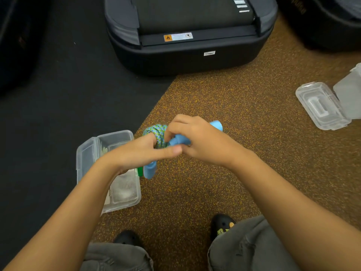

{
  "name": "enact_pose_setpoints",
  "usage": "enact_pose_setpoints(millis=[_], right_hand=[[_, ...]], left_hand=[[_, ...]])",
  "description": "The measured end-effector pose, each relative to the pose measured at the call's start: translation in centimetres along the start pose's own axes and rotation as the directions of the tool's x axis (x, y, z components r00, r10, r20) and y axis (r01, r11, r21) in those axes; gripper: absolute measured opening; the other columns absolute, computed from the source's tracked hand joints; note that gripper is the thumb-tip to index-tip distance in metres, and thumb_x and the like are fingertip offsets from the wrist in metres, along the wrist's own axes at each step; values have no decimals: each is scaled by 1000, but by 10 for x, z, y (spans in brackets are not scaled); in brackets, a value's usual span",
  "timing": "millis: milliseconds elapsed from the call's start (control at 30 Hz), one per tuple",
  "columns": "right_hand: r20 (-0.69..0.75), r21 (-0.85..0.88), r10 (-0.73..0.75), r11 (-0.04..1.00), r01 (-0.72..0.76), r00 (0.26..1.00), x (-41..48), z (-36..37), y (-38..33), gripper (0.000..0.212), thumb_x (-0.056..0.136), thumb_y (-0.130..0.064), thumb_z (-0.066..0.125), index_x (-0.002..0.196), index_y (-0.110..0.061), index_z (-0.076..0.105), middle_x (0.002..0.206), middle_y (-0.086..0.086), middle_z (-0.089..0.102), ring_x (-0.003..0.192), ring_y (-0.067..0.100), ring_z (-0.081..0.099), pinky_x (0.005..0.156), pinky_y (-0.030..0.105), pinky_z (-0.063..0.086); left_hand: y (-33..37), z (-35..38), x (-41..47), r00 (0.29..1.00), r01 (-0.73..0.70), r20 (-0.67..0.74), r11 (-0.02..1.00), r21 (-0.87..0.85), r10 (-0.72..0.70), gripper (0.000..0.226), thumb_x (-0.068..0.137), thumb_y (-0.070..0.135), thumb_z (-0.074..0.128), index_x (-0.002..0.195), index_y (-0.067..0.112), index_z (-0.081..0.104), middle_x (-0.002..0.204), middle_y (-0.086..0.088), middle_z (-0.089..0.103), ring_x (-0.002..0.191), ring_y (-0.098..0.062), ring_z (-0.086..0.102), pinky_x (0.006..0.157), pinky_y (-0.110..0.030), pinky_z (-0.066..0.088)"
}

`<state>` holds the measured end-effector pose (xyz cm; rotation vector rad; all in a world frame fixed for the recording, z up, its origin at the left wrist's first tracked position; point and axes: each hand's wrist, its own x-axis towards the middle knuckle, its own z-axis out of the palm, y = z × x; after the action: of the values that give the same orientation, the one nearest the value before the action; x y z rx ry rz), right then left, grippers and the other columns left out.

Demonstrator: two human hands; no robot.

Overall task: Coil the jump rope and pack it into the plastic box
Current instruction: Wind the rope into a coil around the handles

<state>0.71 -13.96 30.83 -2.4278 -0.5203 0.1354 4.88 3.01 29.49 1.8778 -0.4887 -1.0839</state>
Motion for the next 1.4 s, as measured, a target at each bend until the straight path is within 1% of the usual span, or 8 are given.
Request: enact_pose_setpoints(millis=[133, 233, 367, 600, 700, 867, 1200, 1400], right_hand=[[31, 19, 26, 999, -26, 999, -2, -2, 2, 18, 78, -19, 67, 94, -14, 60, 92, -7, 49, 86, 11, 51, 83, 30, 43], [0, 52, 64, 997, -64, 998, -3, -3, 3, 19, 77, -17, 69, 93, -12, 59, 90, -6, 47, 83, 10, 49, 79, 25, 42], [-18, 156, 112, 982, -108, 993, -3, -2, 3, 38, 74, -18, 72, 107, -16, 53, 101, -3, 43, 89, 11, 51, 83, 18, 44], [153, 211, 52, 974, -84, 987, -4, -2, 3, 87, 78, -37, 69, 146, -34, 14, 153, -1, 17, 142, 8, 16, 117, 31, 21], [300, 226, -21, 973, -49, 954, -3, -1, 0, 83, 81, -30, 67, 146, -30, 16, 156, 1, 16, 144, 8, 11, 118, 29, 17], [488, 217, -53, 974, -62, 871, -5, 5, -7, 94, 74, -15, 72, 147, -27, 15, 140, 3, 39, 129, 11, 35, 110, 26, 28], [328, 186, -10, 981, -54, 945, -5, 2, -8, 75, 74, -24, 74, 138, -14, 35, 129, 3, 48, 117, 11, 45, 97, 14, 31], [220, 180, 10, 982, -51, 976, -3, 3, -9, 55, 73, -26, 75, 120, -13, 50, 109, -7, 51, 99, 2, 46, 85, 8, 34]], left_hand=[[-6, -1, 2, 999, -18, 35, 1000, -15, 19, 66, 64, 52, 77, 98, -1, 55, 79, -3, 46, 73, -19, 42, 70, -33, 34], [0, 0, 0, 999, -49, -17, 994, -96, 48, 26, 72, 29, 76, 84, 11, 62, 61, 4, 43, 57, -8, 37, 53, -21, 29], [-1, -2, 0, 998, -54, 17, 996, -64, 55, 52, 67, 46, 76, 95, 5, 61, 78, -6, 50, 73, -18, 44, 68, -34, 35], [3, -7, -8, 983, 21, 184, 984, -177, 12, 27, 61, 24, 77, 78, 10, 61, 69, -3, 56, 69, -15, 52, 66, -29, 42], [3, -5, -9, 944, 56, 331, 979, -197, 13, 26, 67, 6, 74, 89, 14, 62, 74, 9, 66, 73, -6, 61, 69, -18, 49], [3, 6, -9, 901, 143, 427, 980, -138, -71, 35, 73, -9, 67, 94, 19, 62, 79, 14, 70, 83, -2, 64, 78, -17, 52], [9, -6, -12, 933, 94, 354, 991, -92, -56, 20, 74, -6, 69, 90, 5, 63, 80, 1, 65, 77, -10, 61, 71, -19, 51], [10, -10, -13, 972, 17, 230, 996, 89, -37, 32, 59, 33, 80, 78, 12, 65, 73, 1, 63, 70, -9, 58, 68, -23, 48]])
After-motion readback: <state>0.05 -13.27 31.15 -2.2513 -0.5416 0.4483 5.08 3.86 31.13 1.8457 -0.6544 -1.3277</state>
